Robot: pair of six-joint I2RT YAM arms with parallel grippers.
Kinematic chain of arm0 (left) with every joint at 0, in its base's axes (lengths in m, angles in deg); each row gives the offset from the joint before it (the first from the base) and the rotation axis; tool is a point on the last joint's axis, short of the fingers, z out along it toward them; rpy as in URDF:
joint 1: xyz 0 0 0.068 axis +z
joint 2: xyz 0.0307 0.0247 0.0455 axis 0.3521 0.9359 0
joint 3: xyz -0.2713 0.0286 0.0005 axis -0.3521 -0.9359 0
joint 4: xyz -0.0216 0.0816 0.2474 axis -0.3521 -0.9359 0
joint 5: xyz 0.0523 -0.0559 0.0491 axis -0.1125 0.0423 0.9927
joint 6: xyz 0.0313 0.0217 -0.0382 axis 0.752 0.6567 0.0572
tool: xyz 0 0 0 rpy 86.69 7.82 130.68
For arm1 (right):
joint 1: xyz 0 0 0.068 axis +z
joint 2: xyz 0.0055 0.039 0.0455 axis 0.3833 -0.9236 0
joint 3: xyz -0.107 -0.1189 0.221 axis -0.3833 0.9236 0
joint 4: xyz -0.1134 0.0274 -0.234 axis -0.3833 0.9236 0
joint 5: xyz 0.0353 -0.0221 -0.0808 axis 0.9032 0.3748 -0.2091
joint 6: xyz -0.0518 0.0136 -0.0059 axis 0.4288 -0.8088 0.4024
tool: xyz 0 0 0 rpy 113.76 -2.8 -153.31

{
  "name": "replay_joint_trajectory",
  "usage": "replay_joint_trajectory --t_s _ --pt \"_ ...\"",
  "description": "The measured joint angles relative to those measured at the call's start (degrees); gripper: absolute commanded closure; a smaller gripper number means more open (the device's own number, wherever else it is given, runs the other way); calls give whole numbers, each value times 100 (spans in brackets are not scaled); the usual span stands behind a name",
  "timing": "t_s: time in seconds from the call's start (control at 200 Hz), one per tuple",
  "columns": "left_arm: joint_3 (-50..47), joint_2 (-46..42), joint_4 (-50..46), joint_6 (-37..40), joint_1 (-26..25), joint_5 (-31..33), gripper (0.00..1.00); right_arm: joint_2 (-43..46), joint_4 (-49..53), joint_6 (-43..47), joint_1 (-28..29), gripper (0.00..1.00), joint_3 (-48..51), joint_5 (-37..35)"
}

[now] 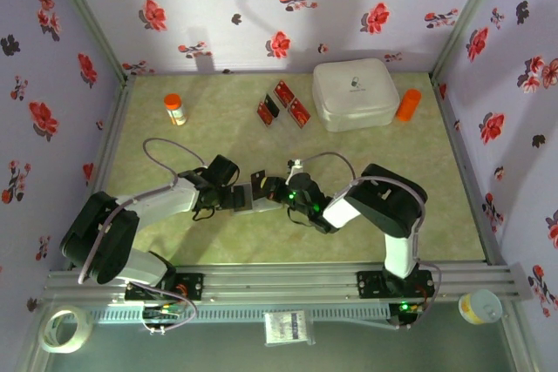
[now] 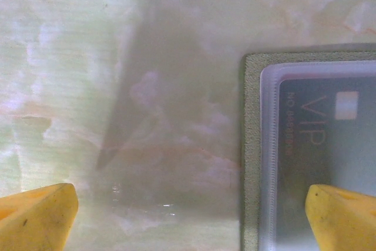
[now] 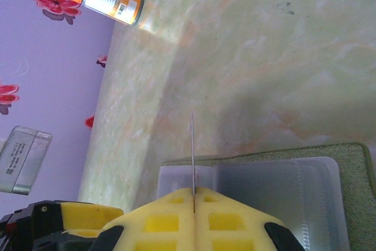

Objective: Put the credit cards into the card holder

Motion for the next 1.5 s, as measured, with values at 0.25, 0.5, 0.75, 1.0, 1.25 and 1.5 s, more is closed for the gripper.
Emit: replay_joint_trajectory --t_s 0.25,0.5,0.75,1.0,1.25,1.5 --pt "-2 0 0 0 0 0 0 -107 -173 -48 13 100 15 -2" --pt "-11 0 7 0 0 0 0 -173 -352 -175 35 100 39 -7" --pt "-13 0 4 0 0 13 0 -280 -555 -271 74 100 76 -66" --pt "-17 0 7 0 0 22 0 -345 -693 -341 120 100 129 -155" --pt "-22 0 7 0 0 22 0 -350 -857 -345 155 100 321 -267" --pt "-22 -2 9 0 -11 28 0 -474 -1084 -452 166 100 365 -304"
